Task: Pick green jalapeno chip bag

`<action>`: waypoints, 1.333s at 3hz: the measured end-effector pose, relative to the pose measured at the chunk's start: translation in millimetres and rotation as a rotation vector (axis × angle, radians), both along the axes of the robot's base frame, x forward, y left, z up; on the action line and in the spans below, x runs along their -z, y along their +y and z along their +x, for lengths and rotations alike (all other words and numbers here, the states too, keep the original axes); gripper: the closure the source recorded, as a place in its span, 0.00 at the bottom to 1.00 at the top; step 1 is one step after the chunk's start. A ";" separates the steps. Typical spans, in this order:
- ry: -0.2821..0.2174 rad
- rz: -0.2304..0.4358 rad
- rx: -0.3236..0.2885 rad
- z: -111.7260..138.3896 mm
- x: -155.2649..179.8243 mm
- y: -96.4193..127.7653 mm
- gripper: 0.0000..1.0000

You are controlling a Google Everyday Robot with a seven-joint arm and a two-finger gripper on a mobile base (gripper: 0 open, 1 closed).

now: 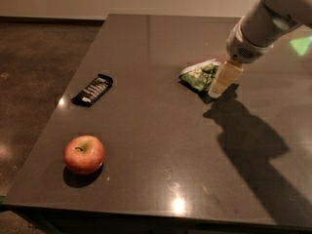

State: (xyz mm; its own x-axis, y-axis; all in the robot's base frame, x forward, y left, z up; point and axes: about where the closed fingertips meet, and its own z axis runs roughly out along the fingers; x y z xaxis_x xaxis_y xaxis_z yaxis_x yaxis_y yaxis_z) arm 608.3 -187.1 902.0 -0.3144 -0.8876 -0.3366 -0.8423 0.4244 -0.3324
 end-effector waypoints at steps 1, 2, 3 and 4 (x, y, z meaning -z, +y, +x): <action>0.000 -0.003 -0.058 4.5 10.1 9.4 0.00; 0.007 -0.001 -0.095 7.7 15.4 14.8 0.18; 0.006 -0.003 -0.112 9.8 14.9 15.3 0.42; -0.007 -0.006 -0.123 9.0 6.4 14.3 0.65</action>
Offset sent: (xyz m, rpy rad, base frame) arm 0.0118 0.0198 -0.0194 0.0017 0.0110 0.1384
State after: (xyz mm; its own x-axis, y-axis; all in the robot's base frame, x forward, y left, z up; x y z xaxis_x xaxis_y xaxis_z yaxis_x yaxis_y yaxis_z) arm 617.3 -172.8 895.7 -0.2006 -0.9213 -0.3331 -0.8855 0.3159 -0.3407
